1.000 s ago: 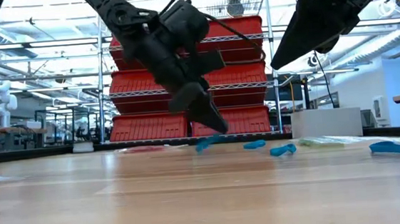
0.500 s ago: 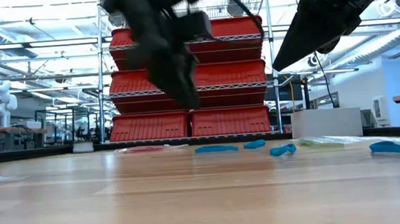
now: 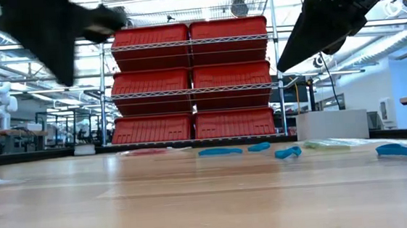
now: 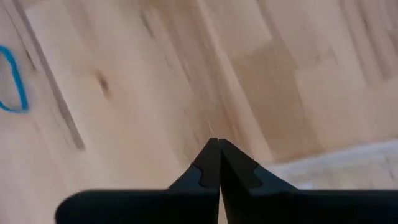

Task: Sort rubber bands
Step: Open the bottom zip bag

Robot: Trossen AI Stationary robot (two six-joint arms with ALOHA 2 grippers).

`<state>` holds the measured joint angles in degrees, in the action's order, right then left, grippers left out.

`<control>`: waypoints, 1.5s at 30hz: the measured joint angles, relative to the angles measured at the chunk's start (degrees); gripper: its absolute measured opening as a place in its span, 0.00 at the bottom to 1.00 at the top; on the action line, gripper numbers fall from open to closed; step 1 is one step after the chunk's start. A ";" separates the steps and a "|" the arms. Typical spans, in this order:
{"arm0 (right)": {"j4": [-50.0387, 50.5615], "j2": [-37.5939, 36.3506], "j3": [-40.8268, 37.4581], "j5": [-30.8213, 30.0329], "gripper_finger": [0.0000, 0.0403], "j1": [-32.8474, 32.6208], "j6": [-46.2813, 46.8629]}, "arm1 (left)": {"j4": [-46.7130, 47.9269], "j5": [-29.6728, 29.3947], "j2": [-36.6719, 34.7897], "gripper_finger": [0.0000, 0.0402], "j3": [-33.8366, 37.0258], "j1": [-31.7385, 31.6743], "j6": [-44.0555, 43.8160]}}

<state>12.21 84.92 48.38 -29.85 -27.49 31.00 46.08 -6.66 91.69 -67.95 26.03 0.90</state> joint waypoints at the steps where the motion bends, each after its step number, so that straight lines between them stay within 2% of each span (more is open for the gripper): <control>1: -0.02 0.01 0.00 -0.14 0.00 0.00 0.00 | -0.19 -0.80 -1.08 0.01 1.53 1.57 -1.74; 5: -0.20 0.67 0.00 -0.18 0.00 0.00 0.02 | -0.01 -1.45 -6.14 0.01 9.29 7.20 -13.70; 12: -0.44 1.86 0.01 0.04 0.00 0.00 1.29 | -0.41 1.29 -13.76 0.00 22.47 18.28 -38.69; 15: -0.78 1.91 0.00 0.16 0.00 0.00 1.31 | -1.18 1.51 -13.59 0.00 25.20 21.20 -43.44; 20: -1.33 1.91 0.00 0.23 0.00 0.00 1.33 | -4.58 2.35 -10.99 0.00 29.32 22.11 -45.40; 26: -1.46 1.93 0.00 1.71 0.00 0.11 1.33 | -5.64 1.65 -8.28 0.00 31.07 20.20 -39.45; 30: -2.23 1.91 0.00 1.71 0.00 0.11 1.27 | -7.68 -3.20 -7.81 0.00 31.22 16.77 -31.64; 35: -2.85 1.91 0.00 1.75 0.00 0.11 0.92 | -12.38 -8.87 -7.64 0.00 31.35 9.93 -19.63; 41: -2.95 1.91 0.00 1.80 0.00 0.11 0.90 | -22.10 -10.38 -6.40 0.00 31.38 -0.04 -4.58; 45: -2.98 1.91 0.00 1.70 0.00 0.11 0.90 | -30.84 -10.38 -2.00 0.00 31.36 -5.85 5.13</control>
<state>9.23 86.83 48.38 -28.15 -27.38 31.91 15.24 -17.04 89.69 -36.60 20.18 6.04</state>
